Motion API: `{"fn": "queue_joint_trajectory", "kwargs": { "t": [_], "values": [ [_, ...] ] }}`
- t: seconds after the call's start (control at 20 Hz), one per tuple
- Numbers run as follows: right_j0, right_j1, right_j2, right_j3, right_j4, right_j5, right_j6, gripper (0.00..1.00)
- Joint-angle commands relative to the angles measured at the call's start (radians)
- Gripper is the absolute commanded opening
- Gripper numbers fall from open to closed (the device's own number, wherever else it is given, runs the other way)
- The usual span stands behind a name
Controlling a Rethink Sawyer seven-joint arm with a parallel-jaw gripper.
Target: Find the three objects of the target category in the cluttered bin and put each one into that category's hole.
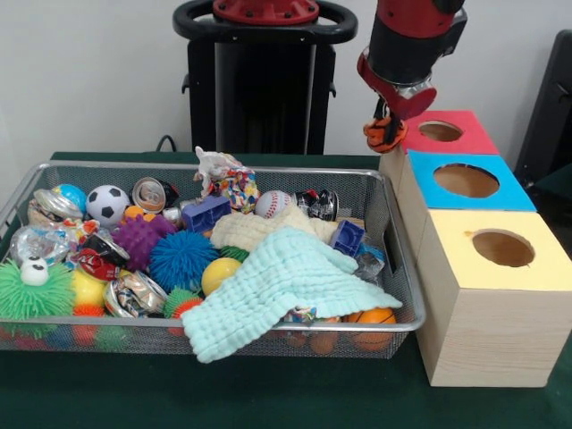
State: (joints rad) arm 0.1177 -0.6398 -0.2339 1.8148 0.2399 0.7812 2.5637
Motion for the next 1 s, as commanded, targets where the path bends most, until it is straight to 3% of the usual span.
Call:
{"fn": "queue_joint_trajectory", "kwargs": {
  "t": [0.05, 0.25, 0.4, 0.45, 0.55, 0.65, 0.8, 1.0],
  "values": [
    [0.0, -0.074, 0.157, 0.044, 0.228, -0.026, 0.232, 0.0],
    [0.005, -0.151, 0.132, 0.028, 0.247, 0.135, 0.233, 0.0],
    [0.005, -0.188, 0.082, -0.023, 0.171, 0.284, 0.193, 0.0],
    [-0.015, -0.213, 0.077, -0.031, 0.154, 0.388, 0.179, 0.0],
    [-0.021, -0.23, 0.064, -0.035, 0.144, 0.433, 0.179, 0.0],
    [-0.077, -0.292, 0.056, -0.065, 0.077, 0.697, 0.12, 0.0],
    [-0.082, -0.292, 0.031, -0.102, 0.025, 0.734, 0.085, 0.0],
    [-0.096, -0.29, 0.026, -0.057, -0.004, 0.631, 0.001, 0.0]
  ]
}}
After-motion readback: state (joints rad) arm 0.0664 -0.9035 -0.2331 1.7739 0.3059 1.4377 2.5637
